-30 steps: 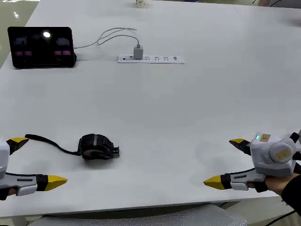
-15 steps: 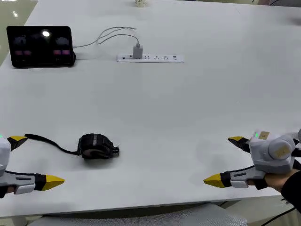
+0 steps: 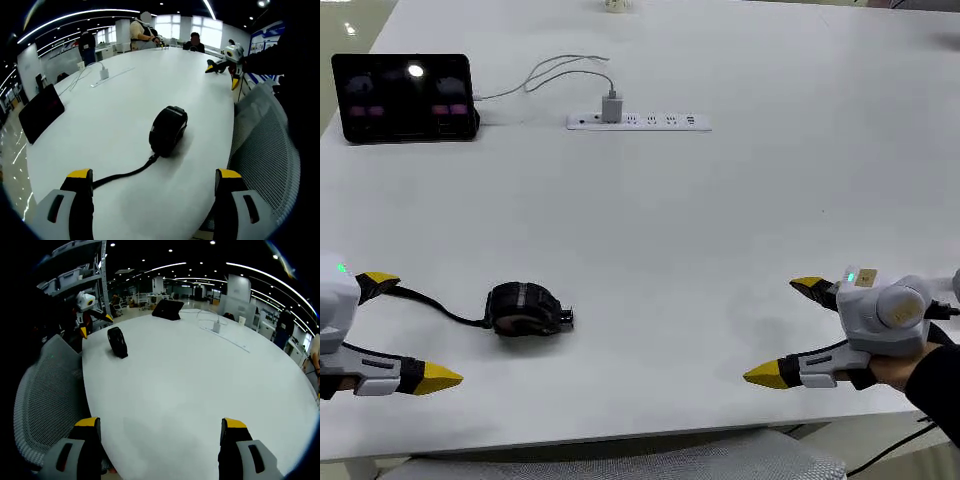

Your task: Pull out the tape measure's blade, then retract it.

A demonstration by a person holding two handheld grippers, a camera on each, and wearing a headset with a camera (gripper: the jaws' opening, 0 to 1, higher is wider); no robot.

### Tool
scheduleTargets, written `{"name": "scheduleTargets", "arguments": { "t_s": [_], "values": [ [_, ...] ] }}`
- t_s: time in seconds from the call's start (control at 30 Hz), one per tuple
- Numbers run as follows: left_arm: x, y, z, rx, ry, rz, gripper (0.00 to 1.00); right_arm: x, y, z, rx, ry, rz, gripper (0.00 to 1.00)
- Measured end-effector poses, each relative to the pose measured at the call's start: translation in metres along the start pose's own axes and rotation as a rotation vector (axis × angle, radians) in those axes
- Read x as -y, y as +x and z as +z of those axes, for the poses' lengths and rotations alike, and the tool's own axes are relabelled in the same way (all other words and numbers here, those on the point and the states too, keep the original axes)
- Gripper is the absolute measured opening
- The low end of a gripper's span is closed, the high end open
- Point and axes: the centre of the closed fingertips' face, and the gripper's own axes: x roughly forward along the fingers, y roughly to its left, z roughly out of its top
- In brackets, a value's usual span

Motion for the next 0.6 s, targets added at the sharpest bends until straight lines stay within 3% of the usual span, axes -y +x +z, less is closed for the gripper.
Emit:
{"name": "scheduleTargets", "arguments": {
  "t_s": [0.2, 0.37, 0.6],
  "values": [
    [0.002, 0.006, 0.007, -0.035, 0.071, -0.043, 0.99, -0.003, 0.008, 0.007, -0.011, -0.030, 0.021, 0.99],
    [0.000, 0.009, 0.016, -0.044, 0.111, -0.059, 0.99, -0.003, 0.012, 0.018, -0.003, -0.001, 0.038, 0.99],
    [-0.002, 0.015, 0.026, -0.058, 0.172, -0.082, 0.99, -0.005, 0.018, 0.029, 0.010, -0.039, 0.058, 0.99]
  ]
}}
